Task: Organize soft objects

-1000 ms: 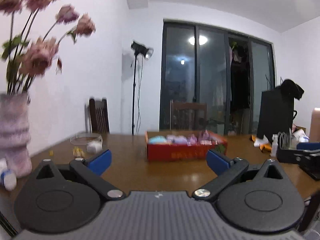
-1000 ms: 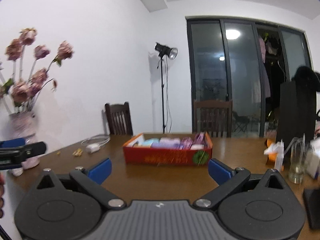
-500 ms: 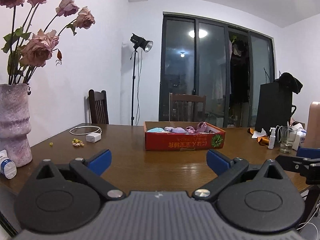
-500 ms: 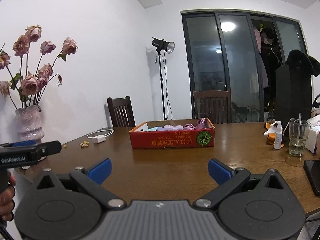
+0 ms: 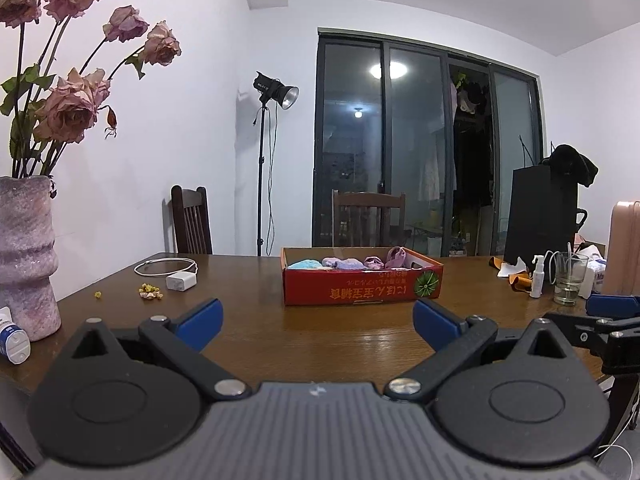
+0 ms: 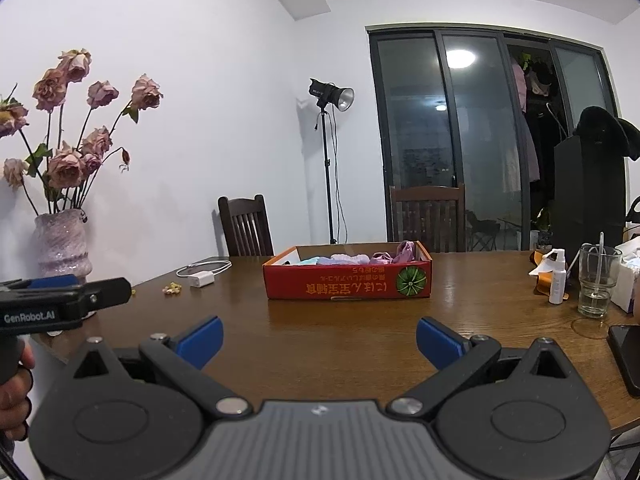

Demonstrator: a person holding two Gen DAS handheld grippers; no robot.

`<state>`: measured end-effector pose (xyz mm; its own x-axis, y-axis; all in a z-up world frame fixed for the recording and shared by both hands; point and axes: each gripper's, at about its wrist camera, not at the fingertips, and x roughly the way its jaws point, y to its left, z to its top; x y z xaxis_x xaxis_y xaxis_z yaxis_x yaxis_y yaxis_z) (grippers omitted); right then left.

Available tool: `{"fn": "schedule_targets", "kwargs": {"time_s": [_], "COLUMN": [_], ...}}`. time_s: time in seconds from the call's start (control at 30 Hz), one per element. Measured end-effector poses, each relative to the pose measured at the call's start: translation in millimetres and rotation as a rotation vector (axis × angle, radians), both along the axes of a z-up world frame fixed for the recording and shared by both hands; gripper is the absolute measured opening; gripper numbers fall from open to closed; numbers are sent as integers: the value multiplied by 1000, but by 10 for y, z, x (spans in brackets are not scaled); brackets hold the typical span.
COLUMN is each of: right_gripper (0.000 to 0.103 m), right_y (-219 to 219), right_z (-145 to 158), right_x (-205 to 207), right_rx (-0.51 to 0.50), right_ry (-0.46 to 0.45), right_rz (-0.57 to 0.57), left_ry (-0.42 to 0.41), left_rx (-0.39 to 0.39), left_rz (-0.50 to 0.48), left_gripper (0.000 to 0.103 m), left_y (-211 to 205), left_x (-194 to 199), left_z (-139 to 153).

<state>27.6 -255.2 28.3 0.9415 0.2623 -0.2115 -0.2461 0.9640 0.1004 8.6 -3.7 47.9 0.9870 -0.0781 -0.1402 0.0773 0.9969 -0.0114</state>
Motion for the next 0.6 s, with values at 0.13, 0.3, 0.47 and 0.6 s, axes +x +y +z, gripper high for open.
{"fn": "schedule_targets", "kwargs": {"time_s": [0.13, 0.3, 0.47, 0.6], "right_gripper": [103, 103, 103, 103], "right_y": [-8, -13, -31, -25], "right_z": [0, 5, -3, -10], "right_x": [-2, -7, 3, 0], "right_rx": [3, 3, 10, 4], "right_ry": [0, -7, -4, -3], "right_rz": [-2, -3, -2, 2], "left_ry": [-4, -2, -5, -5], "left_rx": [1, -5, -5, -2], "left_rz": [0, -5, -5, -3], "left_gripper": [103, 103, 103, 103], "left_y": [5, 11, 4, -2], "left_x": [-1, 6, -4, -8], "left_z": [7, 14, 12, 11]}}
